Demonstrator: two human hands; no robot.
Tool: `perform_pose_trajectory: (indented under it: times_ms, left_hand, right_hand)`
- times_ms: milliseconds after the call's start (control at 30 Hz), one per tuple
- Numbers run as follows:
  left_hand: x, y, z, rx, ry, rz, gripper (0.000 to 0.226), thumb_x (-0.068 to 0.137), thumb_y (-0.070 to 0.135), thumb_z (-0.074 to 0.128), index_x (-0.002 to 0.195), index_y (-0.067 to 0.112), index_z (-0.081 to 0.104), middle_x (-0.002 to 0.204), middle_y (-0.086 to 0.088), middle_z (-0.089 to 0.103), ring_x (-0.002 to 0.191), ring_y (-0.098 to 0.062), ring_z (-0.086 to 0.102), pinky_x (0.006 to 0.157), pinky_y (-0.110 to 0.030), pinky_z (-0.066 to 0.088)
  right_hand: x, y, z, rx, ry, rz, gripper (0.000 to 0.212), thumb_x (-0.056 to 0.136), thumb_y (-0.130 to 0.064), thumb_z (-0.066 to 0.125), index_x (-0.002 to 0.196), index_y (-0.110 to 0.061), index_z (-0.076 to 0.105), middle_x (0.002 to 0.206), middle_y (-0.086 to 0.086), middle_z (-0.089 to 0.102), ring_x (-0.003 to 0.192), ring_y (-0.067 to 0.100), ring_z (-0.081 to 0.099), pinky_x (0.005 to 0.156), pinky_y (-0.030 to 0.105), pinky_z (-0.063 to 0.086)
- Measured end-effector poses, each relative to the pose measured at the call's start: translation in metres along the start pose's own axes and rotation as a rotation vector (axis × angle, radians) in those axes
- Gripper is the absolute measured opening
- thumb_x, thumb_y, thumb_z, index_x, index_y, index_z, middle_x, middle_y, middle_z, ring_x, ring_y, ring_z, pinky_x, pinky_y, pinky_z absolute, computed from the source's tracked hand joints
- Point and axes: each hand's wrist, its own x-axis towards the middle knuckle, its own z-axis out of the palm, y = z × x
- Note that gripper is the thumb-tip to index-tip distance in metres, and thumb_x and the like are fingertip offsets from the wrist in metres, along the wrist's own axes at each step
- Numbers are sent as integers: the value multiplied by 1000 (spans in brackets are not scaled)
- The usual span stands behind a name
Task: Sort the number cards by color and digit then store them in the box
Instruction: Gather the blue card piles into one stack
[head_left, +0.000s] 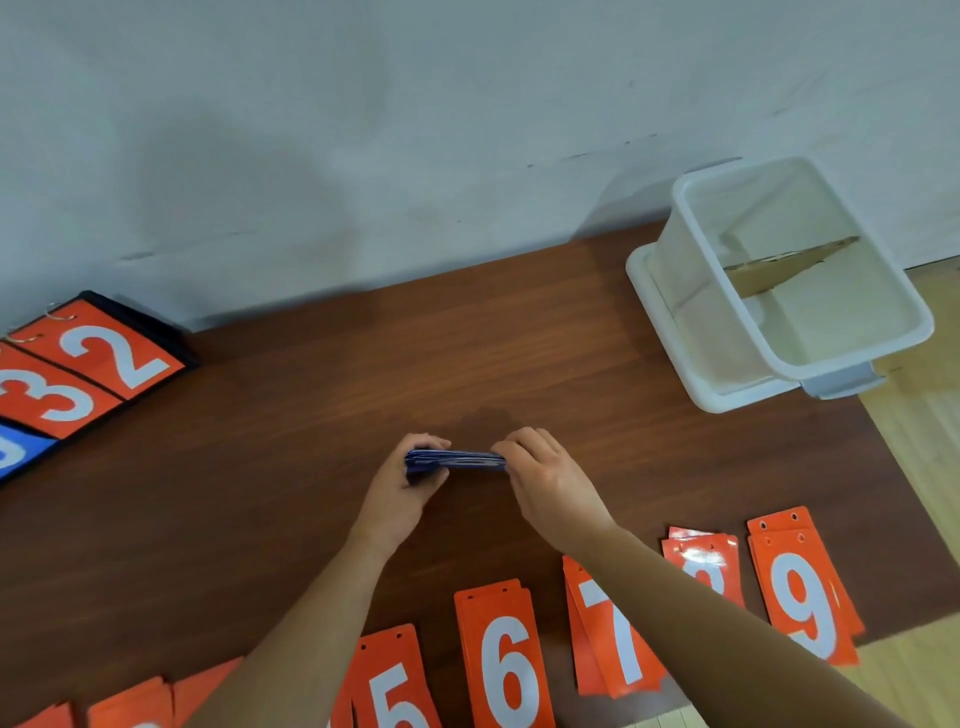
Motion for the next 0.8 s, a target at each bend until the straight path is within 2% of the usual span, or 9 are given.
perform_pose_trajectory:
  times_ms: [67,167,267,367,500,567,633,700,800]
  left_hand:
    - [-4,-5,-3,-99,-20,-59,38,80,28,80,113,33,61,125,18,61,121,2,53,103,-24,39]
    - [-11,-4,-3,-288,4,-124,39,78,54,74,108,30,64,131,20,58,128,2,43,102,-27,31]
    - [-13,-4,2,-280,66,-153,18,92,39,62,98,22,63,131,19,58,127,9,38,96,-20,28]
    - [-11,-4,9,-268,84,-156,12,98,21,55,111,20,56,125,11,56,107,15,49,79,-3,37]
    - [-10,-3,8,-182,66,-167,11,100,25,53,109,19,56,121,11,54,109,9,47,76,-1,32]
    - [-10,-1,6,-205,50,-181,23,99,37,53,116,21,53,122,11,54,115,4,47,80,-7,32]
    - [-11,0,4,-270,109,-190,51,93,55,53,135,26,44,128,14,49,121,-5,46,92,-17,31]
    - [-9,1,5,-334,171,-211,67,89,63,54,144,29,37,136,15,48,128,-5,44,105,-26,31]
    - [-2,5,16,-401,124,-242,43,96,38,58,136,25,48,129,7,63,119,-8,60,105,-36,46]
  right_hand:
    - [0,-5,8,-45,-8,2,35,89,-2,58,123,-9,61,112,5,56,99,21,56,86,36,52]
    - [-2,-13,13,-59,-33,1,41,88,-5,57,128,-12,55,115,5,53,100,21,54,88,36,51]
    - [-7,-21,16,-40,-26,22,37,91,-13,60,127,-15,53,123,6,46,107,19,52,89,33,53]
    - [-8,-23,19,-78,21,54,33,91,-17,61,124,-14,58,129,6,45,113,20,51,91,33,51]
    - [-7,-25,26,-174,17,8,42,91,-17,59,132,-16,54,122,4,57,105,22,55,86,37,50]
    - [-5,-24,27,-165,10,4,37,88,-10,60,124,-17,60,114,0,61,99,21,56,82,38,51]
    - [2,-27,24,0,44,156,31,89,-5,60,116,-19,63,106,-5,62,95,16,56,80,32,50]
    - [14,-35,14,385,57,489,25,94,-13,57,115,-26,61,103,-14,63,94,6,59,79,26,52]
    - [28,-45,7,884,50,890,18,94,-18,62,107,-31,61,102,-13,68,92,5,66,75,24,57]
